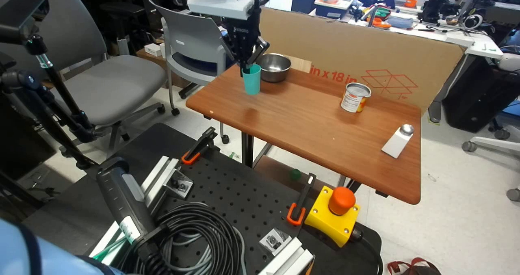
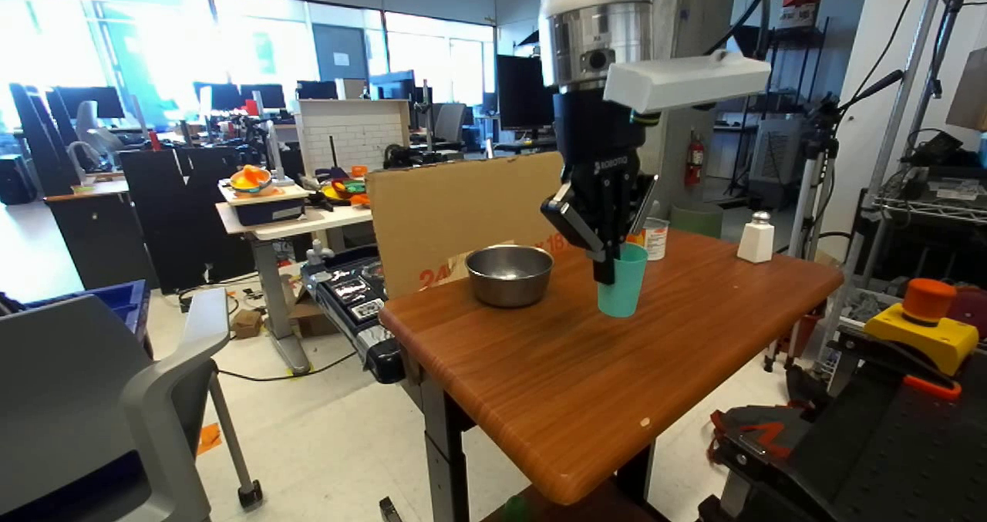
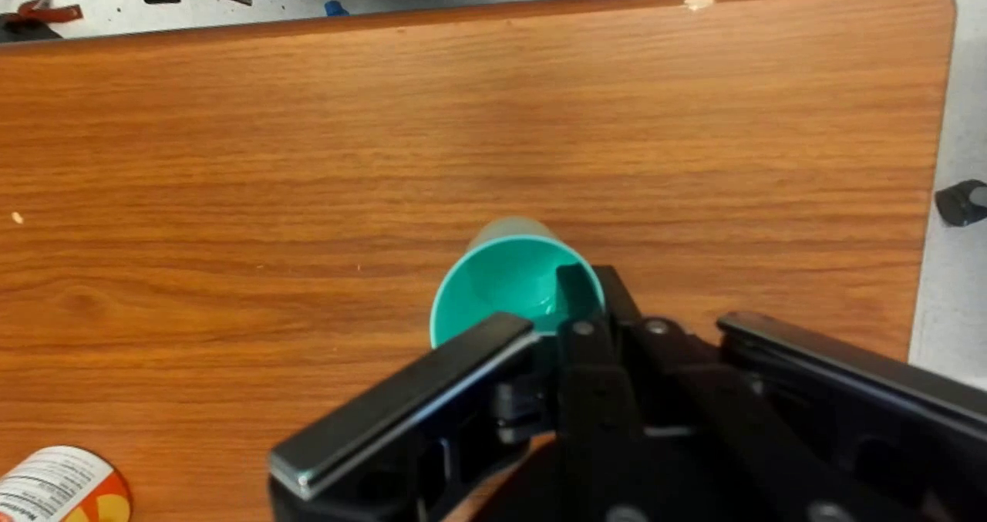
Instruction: Move the cup to the left on the table
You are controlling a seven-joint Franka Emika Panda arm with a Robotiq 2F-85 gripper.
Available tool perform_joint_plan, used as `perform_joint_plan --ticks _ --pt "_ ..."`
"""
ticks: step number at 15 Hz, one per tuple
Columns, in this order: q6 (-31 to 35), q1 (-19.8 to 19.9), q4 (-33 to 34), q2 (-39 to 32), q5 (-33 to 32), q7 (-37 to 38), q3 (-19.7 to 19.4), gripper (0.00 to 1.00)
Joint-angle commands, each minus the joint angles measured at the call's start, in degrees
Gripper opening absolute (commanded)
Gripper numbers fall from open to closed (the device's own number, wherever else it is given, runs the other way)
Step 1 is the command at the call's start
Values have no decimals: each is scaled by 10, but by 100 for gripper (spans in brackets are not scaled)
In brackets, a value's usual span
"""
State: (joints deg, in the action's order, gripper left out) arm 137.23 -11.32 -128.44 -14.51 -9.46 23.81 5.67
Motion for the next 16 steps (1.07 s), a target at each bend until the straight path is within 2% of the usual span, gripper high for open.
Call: perform_joint_plan --ticks 1,5,8,9,11,16 --pt "0 -9 44 -55 -24 -26 -8 1" --pt "-4 -15 67 -96 -41 -44 -14 1" --pt "-8 -11 76 -98 -28 -68 -11 1" --pt "-11 -8 73 -94 -22 -78 -9 29" --pt "-18 -4 66 -84 -17 -93 -9 36" --pt "-9 5 17 -17 -7 -106 -7 74"
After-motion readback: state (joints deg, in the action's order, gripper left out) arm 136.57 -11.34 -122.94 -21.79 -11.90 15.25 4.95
